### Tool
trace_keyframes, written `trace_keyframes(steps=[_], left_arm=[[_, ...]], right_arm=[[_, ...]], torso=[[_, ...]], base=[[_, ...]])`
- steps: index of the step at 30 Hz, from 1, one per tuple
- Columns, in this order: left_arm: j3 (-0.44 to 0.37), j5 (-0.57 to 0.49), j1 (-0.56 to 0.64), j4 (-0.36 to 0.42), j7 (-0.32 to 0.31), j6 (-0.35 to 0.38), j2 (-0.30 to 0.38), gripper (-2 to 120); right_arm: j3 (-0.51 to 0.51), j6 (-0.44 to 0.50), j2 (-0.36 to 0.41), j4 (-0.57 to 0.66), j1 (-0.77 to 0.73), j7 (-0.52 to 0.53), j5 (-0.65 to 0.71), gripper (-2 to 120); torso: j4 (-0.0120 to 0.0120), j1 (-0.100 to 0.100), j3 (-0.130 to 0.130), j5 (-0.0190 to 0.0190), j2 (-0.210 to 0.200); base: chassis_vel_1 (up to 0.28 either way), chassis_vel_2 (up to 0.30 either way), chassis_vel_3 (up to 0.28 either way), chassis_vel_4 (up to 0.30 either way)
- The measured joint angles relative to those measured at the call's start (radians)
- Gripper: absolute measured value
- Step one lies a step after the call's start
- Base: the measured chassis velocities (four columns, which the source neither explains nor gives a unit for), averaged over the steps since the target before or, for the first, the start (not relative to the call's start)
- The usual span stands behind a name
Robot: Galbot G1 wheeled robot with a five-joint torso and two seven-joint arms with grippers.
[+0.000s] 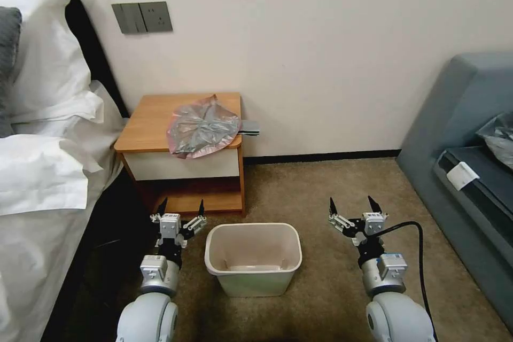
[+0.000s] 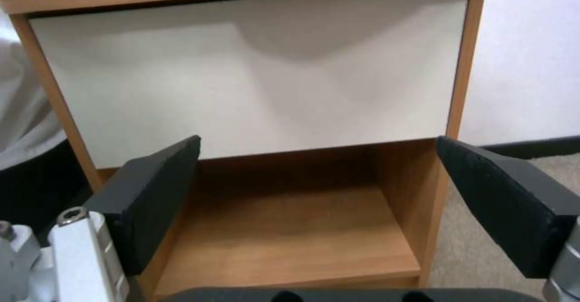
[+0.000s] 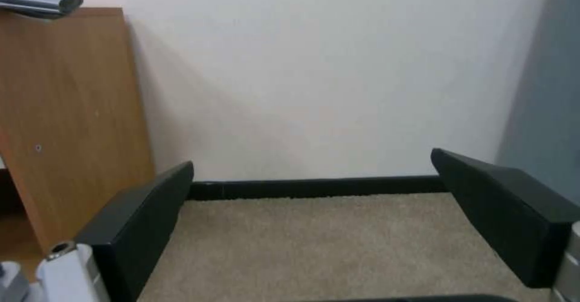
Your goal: Pick up the garbage bag from the table and place it over the trash can.
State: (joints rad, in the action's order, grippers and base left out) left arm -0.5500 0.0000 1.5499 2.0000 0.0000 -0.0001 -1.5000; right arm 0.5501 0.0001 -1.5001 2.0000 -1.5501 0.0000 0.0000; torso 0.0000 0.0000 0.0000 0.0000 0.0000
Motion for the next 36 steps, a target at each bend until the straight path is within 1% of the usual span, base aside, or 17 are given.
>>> trace_keyframes(steps=[36], left_arm=[[-0.004, -0.004, 0.003, 0.0, 0.0, -0.001, 0.002, 97]], right_arm=[[-0.004, -0.001, 0.004, 0.01, -0.008, 0.002, 0.002, 100]], torso=[[-0.0001, 0.0, 0.0, 0.0001, 0.0]], base=[[0.0, 0.0, 0.0, 0.0]])
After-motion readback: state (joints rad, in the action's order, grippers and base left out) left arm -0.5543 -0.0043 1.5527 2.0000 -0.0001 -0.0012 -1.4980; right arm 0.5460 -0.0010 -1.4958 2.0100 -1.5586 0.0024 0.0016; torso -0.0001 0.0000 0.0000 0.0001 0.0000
